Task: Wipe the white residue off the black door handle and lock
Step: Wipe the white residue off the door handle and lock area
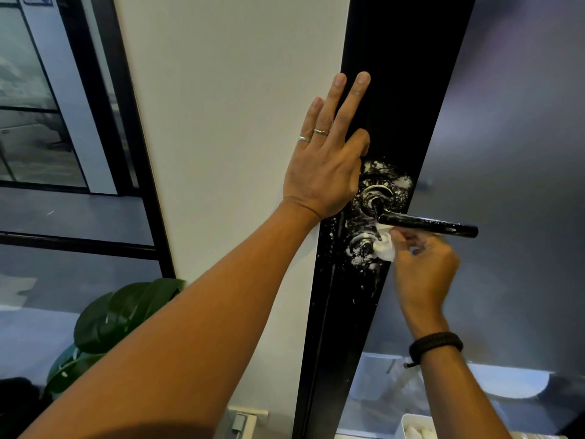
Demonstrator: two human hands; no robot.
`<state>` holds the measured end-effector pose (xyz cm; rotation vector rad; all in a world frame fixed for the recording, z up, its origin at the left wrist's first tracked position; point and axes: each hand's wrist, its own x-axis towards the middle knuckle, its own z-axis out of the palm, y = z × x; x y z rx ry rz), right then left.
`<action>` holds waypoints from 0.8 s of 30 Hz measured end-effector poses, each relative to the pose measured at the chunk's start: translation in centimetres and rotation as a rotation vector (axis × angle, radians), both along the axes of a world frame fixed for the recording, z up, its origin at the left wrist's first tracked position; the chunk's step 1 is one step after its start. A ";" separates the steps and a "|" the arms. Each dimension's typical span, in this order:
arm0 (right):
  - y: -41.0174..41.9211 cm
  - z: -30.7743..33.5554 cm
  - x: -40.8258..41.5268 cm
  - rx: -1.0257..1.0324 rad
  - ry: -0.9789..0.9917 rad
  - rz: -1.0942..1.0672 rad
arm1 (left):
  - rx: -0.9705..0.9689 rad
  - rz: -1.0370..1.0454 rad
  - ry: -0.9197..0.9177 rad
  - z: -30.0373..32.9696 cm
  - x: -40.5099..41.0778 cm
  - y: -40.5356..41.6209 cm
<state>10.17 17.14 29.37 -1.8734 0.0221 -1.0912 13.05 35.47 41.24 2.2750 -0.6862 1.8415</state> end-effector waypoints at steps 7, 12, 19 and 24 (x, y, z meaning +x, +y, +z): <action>0.5 -0.6 -0.9 -0.225 -0.043 0.256 | 0.002 0.000 0.007 0.0 0.1 0.0; 0.7 -3.0 -1.6 -0.127 -0.019 0.175 | 0.000 0.011 0.000 -0.1 0.2 0.1; 1.0 -0.1 -0.8 -0.523 -0.036 0.170 | -0.003 0.009 -0.015 0.0 0.3 0.0; 0.7 1.4 -0.6 -0.959 0.068 0.160 | -0.007 0.010 -0.025 0.0 0.4 0.0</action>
